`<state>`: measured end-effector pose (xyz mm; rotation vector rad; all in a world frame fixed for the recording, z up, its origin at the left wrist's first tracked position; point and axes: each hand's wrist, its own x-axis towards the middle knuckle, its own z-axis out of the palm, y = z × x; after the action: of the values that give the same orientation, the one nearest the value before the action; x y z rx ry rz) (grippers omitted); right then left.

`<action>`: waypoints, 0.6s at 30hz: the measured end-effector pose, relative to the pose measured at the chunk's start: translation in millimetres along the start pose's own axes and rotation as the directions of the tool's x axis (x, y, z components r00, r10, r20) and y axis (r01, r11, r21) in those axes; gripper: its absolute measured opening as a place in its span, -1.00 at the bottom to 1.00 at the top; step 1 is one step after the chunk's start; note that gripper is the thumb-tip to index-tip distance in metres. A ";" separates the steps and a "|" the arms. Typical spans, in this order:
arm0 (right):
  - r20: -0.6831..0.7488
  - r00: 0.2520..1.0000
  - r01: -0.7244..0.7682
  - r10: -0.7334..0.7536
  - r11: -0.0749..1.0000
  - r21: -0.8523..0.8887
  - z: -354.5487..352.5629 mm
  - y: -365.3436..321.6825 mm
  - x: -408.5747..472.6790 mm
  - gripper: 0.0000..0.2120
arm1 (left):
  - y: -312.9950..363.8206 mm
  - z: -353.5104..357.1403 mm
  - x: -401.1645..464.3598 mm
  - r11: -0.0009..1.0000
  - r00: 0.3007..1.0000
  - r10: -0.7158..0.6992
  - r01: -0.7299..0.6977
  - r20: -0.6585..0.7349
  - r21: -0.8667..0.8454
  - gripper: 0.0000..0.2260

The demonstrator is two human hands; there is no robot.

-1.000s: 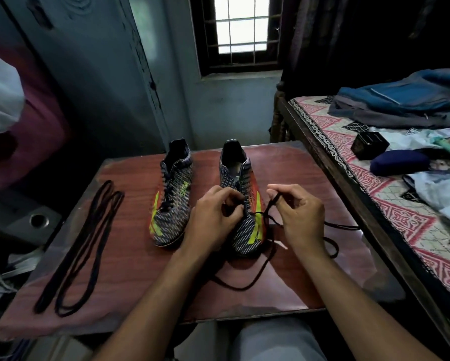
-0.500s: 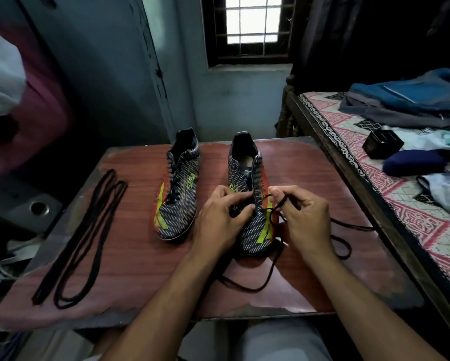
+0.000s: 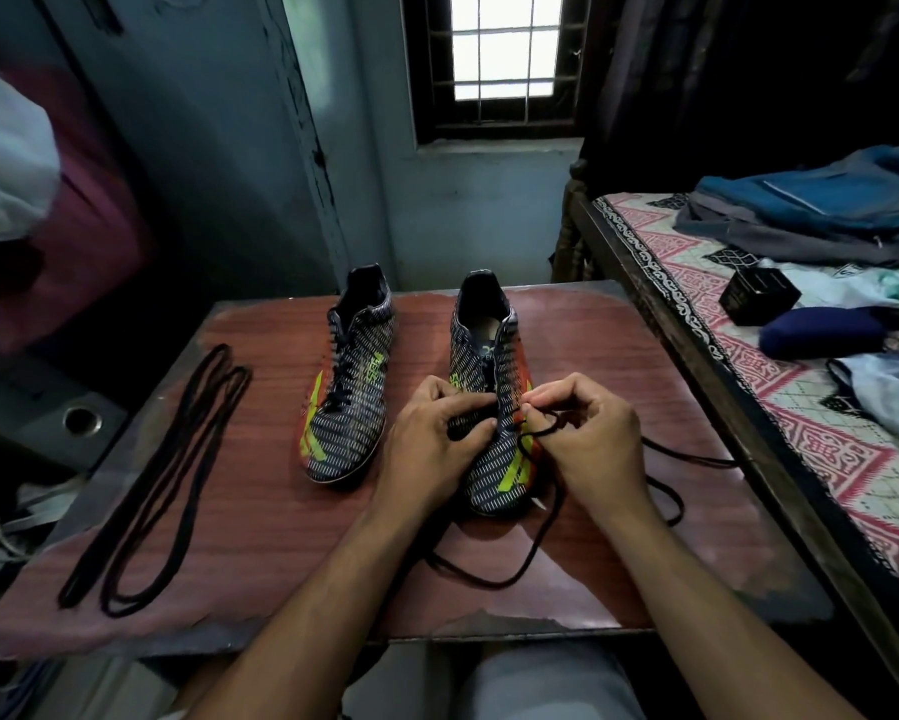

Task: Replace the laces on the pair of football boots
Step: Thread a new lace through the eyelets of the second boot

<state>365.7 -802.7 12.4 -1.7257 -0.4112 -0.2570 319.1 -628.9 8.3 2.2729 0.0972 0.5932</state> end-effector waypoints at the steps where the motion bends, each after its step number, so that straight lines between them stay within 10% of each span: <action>1: 0.003 1.000 0.010 -0.010 1.000 -0.013 0.5 0.2 -0.1 -0.78 | -0.1 -0.2 -0.4 1.000 1.000 -0.004 0.004 0.001 -0.001 -0.75; 18: 0.034 0.997 0.078 -0.073 0.981 -0.179 3.2 5.5 -1.6 -0.84 | -2.2 -0.1 -0.1 0.999 1.000 0.019 -0.018 0.024 -0.050 -0.81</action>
<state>366.3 -800.7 6.2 -1.8949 -0.4859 -0.3345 319.2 -627.3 6.8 2.2347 0.0488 0.5711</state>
